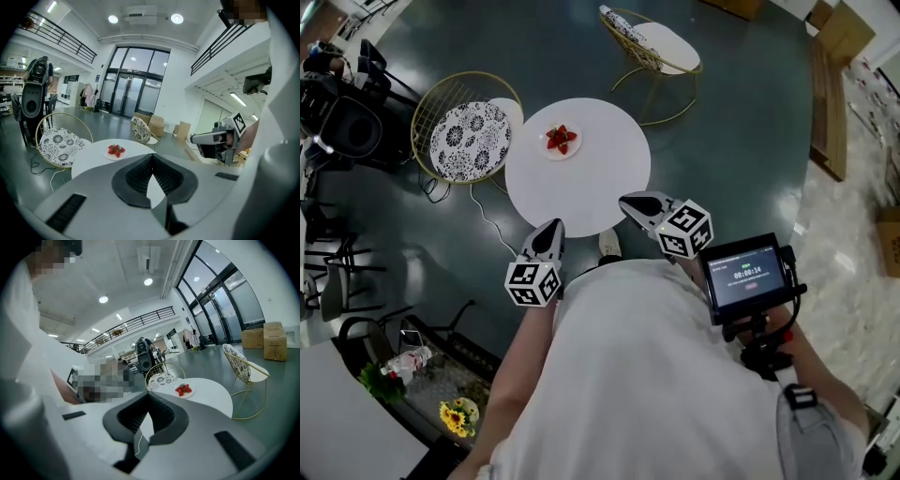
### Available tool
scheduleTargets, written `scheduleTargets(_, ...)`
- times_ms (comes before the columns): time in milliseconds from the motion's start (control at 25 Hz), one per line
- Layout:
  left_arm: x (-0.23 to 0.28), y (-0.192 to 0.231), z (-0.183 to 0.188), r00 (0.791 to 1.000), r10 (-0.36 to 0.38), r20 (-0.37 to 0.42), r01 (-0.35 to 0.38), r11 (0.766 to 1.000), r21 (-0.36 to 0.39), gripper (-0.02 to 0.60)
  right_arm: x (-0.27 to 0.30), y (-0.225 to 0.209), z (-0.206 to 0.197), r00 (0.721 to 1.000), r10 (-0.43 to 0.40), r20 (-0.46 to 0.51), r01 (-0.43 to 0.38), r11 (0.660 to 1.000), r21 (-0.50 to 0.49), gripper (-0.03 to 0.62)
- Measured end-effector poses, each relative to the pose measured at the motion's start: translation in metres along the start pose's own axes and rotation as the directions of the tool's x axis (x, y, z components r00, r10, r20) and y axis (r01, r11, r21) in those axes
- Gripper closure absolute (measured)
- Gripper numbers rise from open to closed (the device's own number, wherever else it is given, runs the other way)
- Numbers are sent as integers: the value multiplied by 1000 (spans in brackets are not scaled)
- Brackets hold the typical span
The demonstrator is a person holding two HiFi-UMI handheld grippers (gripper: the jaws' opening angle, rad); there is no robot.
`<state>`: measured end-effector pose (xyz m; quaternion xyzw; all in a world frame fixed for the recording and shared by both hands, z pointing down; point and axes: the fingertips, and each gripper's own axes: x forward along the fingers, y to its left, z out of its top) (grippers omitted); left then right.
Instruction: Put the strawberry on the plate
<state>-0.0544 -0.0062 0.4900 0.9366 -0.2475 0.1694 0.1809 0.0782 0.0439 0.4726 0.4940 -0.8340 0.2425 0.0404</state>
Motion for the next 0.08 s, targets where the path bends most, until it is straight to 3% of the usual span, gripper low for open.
scheduleTargets(80,-1,1,-2,1000,-1,-3,1,1000,0,574,2,1,1,1000,3,5,-3,1000,-1,586)
